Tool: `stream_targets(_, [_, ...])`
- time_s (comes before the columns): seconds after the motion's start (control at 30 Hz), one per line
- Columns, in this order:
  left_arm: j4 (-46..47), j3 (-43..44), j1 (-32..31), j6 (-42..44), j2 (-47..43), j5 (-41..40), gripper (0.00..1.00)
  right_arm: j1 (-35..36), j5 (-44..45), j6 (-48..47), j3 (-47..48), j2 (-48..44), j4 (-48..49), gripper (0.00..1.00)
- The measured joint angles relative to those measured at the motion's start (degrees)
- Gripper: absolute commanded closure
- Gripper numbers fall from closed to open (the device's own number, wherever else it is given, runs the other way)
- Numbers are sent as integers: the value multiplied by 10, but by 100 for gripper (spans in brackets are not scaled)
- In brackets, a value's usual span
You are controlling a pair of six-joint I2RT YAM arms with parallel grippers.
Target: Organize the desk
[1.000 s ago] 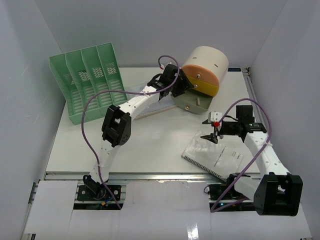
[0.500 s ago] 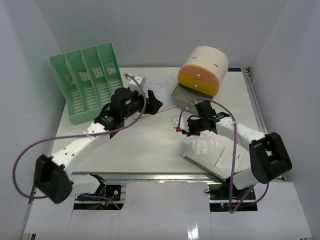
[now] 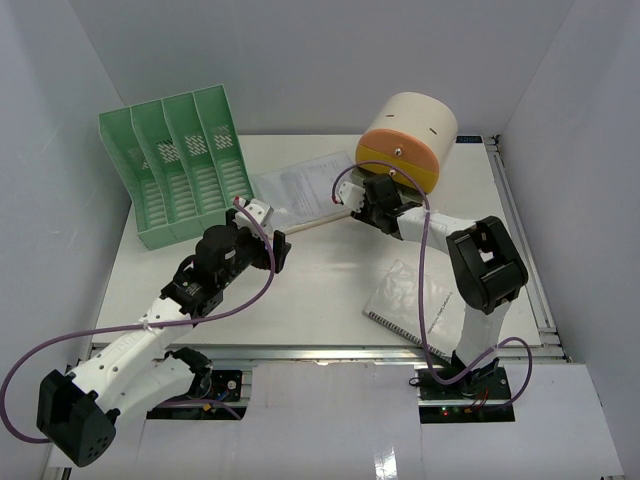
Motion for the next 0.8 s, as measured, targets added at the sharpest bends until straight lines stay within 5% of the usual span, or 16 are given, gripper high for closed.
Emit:
stream_targets(0.17, [-2,0,0,6,-3,-6,3,-19,40,3,34,3,27,29])
stream_targets(0.47, [-4,0,0,7,-4,-12,3,-42,51,-11,57,34,36,27])
stream_targets(0.73, [-3,0,0,7,-4,-13,3,-55,-44,-24,24,-17,6,35])
stream_targets(0.8, [-4,0,0,7,-4,-13,3,-58,-106,-32,18,-53,-28,47])
